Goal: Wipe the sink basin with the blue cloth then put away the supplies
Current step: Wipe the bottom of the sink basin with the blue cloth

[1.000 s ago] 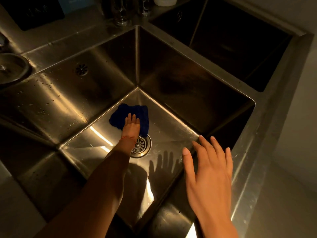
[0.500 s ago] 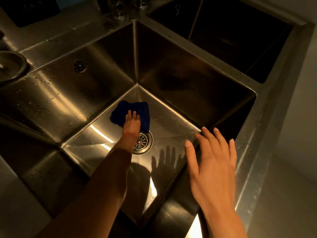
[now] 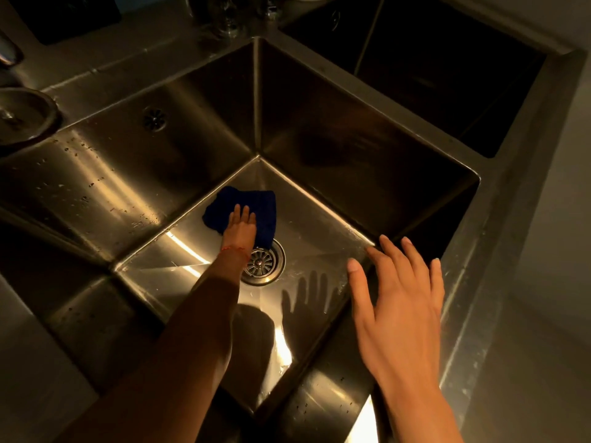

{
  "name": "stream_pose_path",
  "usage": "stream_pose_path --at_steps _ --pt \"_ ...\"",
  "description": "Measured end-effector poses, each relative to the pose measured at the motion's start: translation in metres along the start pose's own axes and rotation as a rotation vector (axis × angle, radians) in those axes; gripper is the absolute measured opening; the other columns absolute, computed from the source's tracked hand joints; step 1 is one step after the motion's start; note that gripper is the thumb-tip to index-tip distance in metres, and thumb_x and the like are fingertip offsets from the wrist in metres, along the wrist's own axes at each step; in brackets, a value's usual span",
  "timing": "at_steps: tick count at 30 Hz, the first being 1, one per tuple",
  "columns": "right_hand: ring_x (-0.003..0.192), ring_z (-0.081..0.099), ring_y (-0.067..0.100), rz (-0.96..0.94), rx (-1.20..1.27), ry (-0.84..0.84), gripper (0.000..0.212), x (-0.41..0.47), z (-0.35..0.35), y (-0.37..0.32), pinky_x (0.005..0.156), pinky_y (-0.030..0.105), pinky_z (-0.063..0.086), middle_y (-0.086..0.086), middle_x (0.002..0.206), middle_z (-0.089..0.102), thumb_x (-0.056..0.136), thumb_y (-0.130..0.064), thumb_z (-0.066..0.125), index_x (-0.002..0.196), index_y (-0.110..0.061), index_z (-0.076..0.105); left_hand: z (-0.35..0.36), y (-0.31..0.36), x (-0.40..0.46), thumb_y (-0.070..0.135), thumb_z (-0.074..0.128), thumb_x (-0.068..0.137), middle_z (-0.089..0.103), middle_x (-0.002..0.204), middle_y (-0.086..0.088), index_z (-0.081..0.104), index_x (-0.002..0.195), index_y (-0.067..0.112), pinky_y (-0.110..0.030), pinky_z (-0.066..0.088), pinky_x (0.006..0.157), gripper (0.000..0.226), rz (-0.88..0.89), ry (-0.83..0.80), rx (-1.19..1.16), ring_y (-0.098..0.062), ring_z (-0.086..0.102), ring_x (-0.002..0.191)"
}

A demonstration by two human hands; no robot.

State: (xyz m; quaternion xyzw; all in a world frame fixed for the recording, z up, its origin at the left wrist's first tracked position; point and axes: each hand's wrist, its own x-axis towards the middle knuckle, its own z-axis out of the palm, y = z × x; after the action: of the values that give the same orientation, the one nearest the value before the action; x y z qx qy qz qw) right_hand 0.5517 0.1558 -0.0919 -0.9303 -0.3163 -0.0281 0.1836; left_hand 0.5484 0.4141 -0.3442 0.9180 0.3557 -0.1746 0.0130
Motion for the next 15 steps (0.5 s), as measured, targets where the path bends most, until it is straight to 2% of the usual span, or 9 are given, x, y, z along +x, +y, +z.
stream_pose_path --at_steps 8,11,15 --pt "0.134 0.030 0.020 -0.012 -0.014 -0.011 0.057 0.000 0.000 0.000 0.113 0.036 0.003 0.005 0.132 0.053 0.091 -0.051 0.023 0.118 -0.015 0.059 -0.007 0.029 0.004 0.007 0.046 0.096 0.003 0.160 -0.012 0.013 0.152 0.012 -0.040 0.007 0.120 0.065 0.069 -0.013 -0.064 -0.035 -0.002 0.147" --pt "0.134 0.029 0.019 -0.015 -0.012 -0.020 0.058 0.000 0.000 0.000 0.113 0.037 0.004 0.004 0.132 0.052 0.090 -0.051 0.023 0.118 -0.015 0.059 -0.006 0.028 0.005 0.006 0.048 0.095 0.002 0.160 -0.012 0.010 0.152 0.010 -0.040 0.006 0.120 0.069 0.099 -0.003 -0.021 -0.034 -0.002 0.147" --pt "0.135 0.029 0.019 -0.014 -0.006 -0.027 0.059 0.000 -0.001 -0.001 0.113 0.038 0.004 0.004 0.133 0.052 0.090 -0.052 0.022 0.119 -0.016 0.058 -0.005 0.010 0.007 0.003 0.047 0.096 0.003 0.160 -0.013 0.009 0.152 0.008 -0.039 0.008 0.120 0.068 0.046 -0.009 0.010 -0.033 0.000 0.147"
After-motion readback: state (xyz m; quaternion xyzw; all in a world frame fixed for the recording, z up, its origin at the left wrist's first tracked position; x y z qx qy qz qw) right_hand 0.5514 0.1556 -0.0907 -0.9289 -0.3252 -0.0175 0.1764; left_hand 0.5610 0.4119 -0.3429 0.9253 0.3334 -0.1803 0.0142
